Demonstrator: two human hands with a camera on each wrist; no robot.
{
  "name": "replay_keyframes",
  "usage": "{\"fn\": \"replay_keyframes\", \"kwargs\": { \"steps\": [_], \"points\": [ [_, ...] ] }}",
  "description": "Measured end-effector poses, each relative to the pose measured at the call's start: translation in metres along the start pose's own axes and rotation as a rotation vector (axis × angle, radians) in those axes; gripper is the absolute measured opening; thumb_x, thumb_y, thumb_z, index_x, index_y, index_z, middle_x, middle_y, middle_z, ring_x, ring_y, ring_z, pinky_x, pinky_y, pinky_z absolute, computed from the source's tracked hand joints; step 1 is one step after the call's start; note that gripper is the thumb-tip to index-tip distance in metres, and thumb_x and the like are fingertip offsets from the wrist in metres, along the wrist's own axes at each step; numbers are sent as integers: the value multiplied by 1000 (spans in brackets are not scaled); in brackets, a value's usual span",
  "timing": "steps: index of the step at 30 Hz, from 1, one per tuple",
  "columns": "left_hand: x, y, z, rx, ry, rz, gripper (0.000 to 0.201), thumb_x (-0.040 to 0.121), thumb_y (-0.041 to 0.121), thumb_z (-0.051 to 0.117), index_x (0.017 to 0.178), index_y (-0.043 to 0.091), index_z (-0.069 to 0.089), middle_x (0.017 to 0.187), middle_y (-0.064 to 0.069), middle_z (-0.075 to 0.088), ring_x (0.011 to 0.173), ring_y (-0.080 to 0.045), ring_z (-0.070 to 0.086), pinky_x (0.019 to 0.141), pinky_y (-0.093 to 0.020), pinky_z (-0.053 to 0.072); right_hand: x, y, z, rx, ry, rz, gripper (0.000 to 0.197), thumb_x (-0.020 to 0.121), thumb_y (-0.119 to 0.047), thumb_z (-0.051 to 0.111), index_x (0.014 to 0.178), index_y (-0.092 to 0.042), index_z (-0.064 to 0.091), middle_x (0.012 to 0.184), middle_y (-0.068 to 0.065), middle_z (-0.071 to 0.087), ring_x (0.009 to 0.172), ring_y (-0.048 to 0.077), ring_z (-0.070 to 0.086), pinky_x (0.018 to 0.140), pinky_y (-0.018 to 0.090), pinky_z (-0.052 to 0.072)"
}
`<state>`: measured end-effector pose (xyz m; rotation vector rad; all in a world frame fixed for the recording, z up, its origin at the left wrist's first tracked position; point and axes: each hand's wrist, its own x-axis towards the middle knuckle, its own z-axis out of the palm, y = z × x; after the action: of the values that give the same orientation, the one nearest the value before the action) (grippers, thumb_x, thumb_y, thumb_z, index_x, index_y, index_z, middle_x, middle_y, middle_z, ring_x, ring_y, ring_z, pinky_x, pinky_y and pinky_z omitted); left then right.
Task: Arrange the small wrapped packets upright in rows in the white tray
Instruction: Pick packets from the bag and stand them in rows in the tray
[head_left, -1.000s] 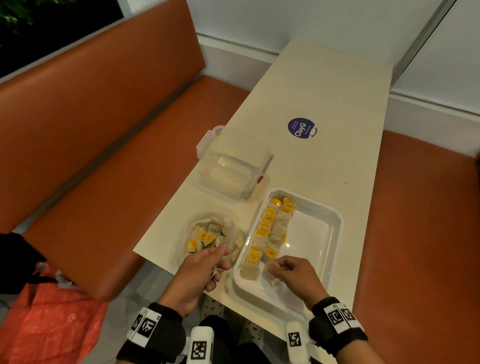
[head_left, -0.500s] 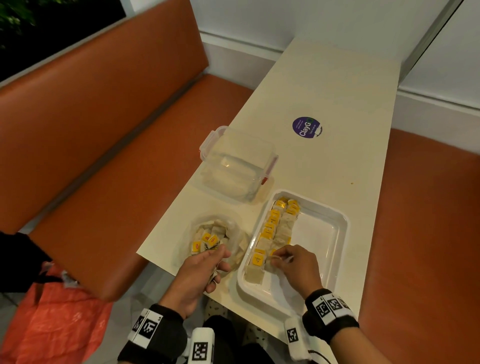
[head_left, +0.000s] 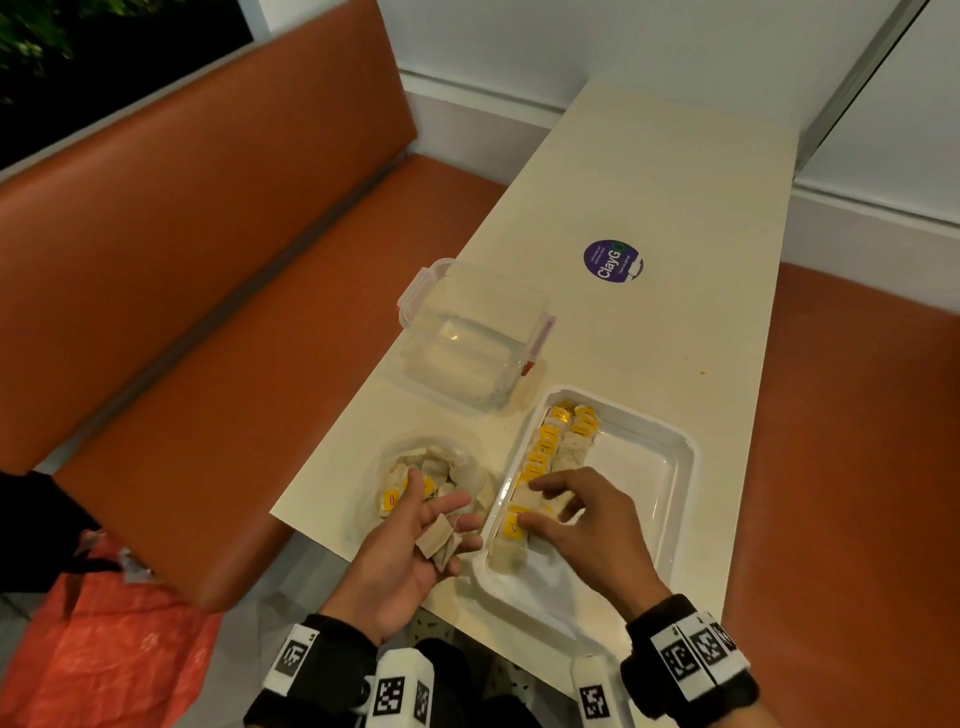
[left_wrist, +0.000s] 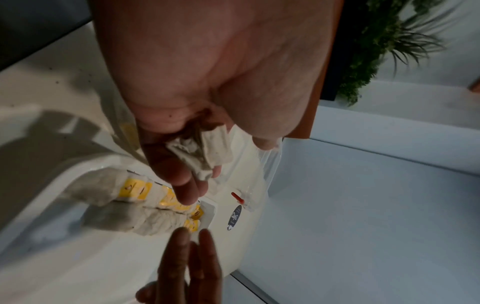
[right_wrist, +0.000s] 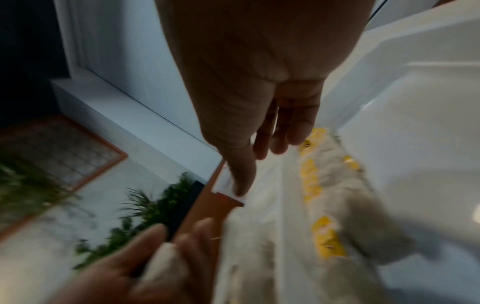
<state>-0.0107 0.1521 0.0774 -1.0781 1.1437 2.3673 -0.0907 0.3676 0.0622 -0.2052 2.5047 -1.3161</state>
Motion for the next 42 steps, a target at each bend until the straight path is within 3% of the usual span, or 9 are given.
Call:
{"fn": "replay_keyframes", "kwargs": {
  "steps": [3,7,10,13,19,24,32,37,42],
  "points": [
    [1,2,4,-77,-52,-24,83,94,73,44,136,4,65,116,-19,75,95,-30,73,82,-43,54,-14,-38,3,-15,-206,-208,38,66,-62,87,98,-49,75,96,-21,68,86,4,60,73,17,48],
    [-5,5,7,-112,-112,-29,83,95,73,44,138,5,64,134,-26,68,122,-40,68,110,-55,47,-15,-49,22,-212,-272,-367,40,74,-61,80,109,-42,72,99,-22,63,92,3,51,82,23,45],
    [-8,7,6,-133,-130,-8,73,99,62,53,137,0,64,125,-27,71,111,-38,72,98,-49,53,-14,-50,27,-271,-271,-392,27,79,-51,81,103,-41,73,95,-20,61,89,8,47,76,26,43],
    [-12,6,0,-117,-197,48,65,86,30,82,136,-6,63,113,-28,71,103,-35,72,87,-43,59,-14,-51,27,-294,-284,-389,20,81,-51,79,96,-41,73,86,-23,58,87,6,45,73,25,43],
    [-16,1,-7,1,-225,64,59,81,-8,61,139,-3,54,126,-36,68,115,-41,71,110,-48,49,-13,-55,22,-248,-312,-337,13,84,-52,77,92,-42,76,85,-17,65,88,3,50,76,25,45],
    [-17,2,-9,-63,-126,82,36,103,8,49,136,-5,58,119,-28,73,95,-31,73,92,-43,62,-15,-52,20,-208,-265,-325,14,83,-52,78,89,-40,74,86,-22,66,90,2,53,76,23,42],
    [-16,4,-17,-101,-80,118,46,92,27,70,125,-5,69,101,-17,72,85,-30,71,71,-37,63,-20,-56,16,-50,-197,-322,12,84,-49,81,89,-39,76,89,-30,68,87,8,59,72,23,48],
    [-20,3,-30,96,-213,163,61,71,24,98,122,2,73,107,-23,73,93,-29,72,74,-33,62,-18,-62,11,163,-282,-159,11,85,-37,84,92,-32,78,87,-14,76,78,10,66,72,26,53],
    [-23,4,-22,196,-187,193,27,90,17,74,110,-1,78,93,-18,73,75,-18,69,64,-27,57,-17,-67,6,330,-370,-38,14,88,-32,82,101,-28,79,86,2,78,76,13,70,75,34,58]
  ]
}}
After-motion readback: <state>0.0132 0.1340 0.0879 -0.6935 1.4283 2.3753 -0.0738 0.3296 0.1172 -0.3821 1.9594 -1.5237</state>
